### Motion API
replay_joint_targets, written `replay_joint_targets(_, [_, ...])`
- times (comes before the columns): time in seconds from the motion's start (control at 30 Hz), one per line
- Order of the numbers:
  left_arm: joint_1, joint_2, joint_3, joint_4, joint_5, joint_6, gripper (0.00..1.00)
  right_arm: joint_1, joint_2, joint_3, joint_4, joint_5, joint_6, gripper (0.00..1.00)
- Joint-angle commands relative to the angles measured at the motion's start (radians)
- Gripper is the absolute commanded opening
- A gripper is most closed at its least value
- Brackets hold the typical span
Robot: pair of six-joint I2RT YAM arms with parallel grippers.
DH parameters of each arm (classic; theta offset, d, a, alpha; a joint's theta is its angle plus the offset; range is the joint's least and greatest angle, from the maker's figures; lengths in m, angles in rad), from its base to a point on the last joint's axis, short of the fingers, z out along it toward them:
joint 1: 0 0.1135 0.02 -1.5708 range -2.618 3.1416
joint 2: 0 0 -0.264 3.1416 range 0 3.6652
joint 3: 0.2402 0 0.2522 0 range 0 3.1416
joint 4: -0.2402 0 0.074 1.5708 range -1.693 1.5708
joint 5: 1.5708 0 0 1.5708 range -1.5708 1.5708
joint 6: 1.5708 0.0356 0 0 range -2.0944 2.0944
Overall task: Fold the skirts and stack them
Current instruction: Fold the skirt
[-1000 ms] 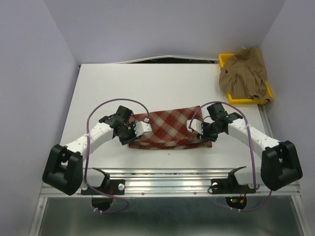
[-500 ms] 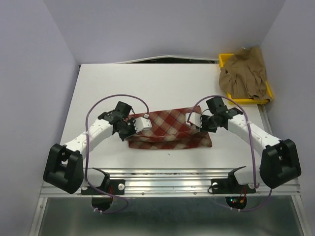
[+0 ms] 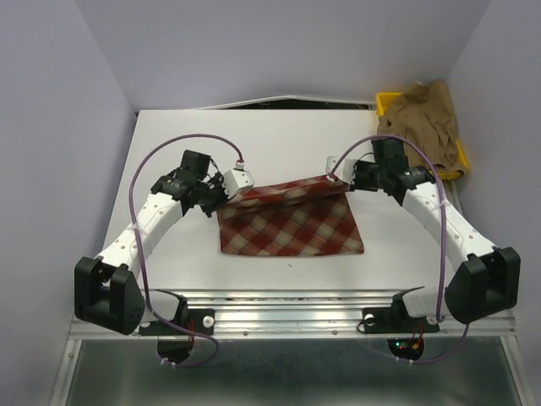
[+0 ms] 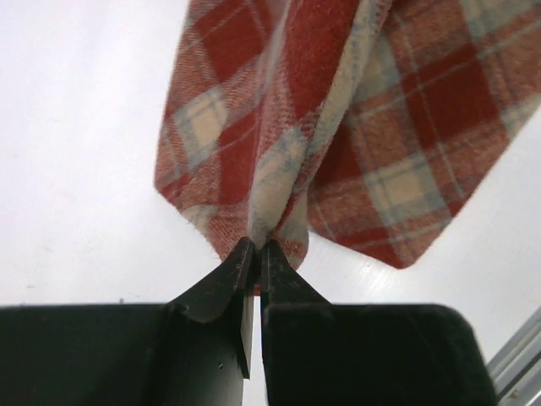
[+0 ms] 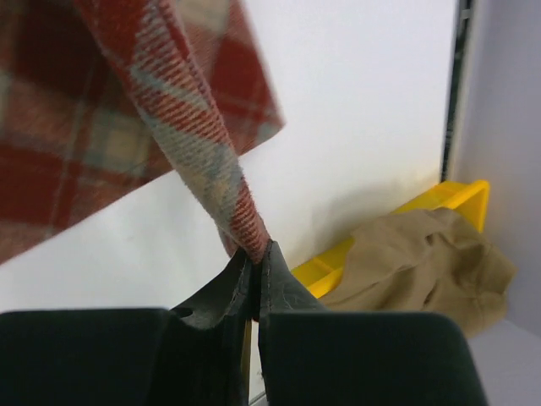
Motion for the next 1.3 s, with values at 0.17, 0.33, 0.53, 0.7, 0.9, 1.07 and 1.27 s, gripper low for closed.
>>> replay_joint_targets(0.17, [-0.157,-0.071,-0.22,-0.036,0.009,0.008,0.0,-0.008,-0.244,-0.395,-0.059,-0.025,-0.118,0.01])
replay_joint_targets(0.33, [-0.22,-0.046,-0.297,-0.048,-0.019,0.029,0.32,-0.008,-0.261,-0.513,-0.03,-0.052,-0.121,0.42])
replay_joint_targets(0.53, [-0.234,-0.12,-0.268,-0.071,0.02,-0.011,0.56,-0.008,-0.257,-0.431,-0.082,-0.087,-0.026,0.81])
replay_joint_targets(0.7, [-0.234,-0.14,-0.211,-0.124,0.02,-0.021,0.56,-0.008,-0.249,-0.293,-0.177,-0.156,0.064,0.78])
replay_joint_targets(0.9, [-0.231,-0.089,-0.139,-0.069,0.034,-0.09,0.5,-0.008,-0.133,-0.213,-0.235,-0.277,0.281,0.64])
replay_joint_targets(1.07, [-0.231,0.015,-0.139,-0.057,0.027,-0.078,0.46,-0.008,-0.039,-0.222,-0.274,-0.303,0.341,0.64])
replay_joint_targets(1.27, [-0.233,-0.003,-0.212,-0.078,0.006,0.02,0.53,0.036,-0.111,-0.359,-0.193,-0.241,0.398,0.73])
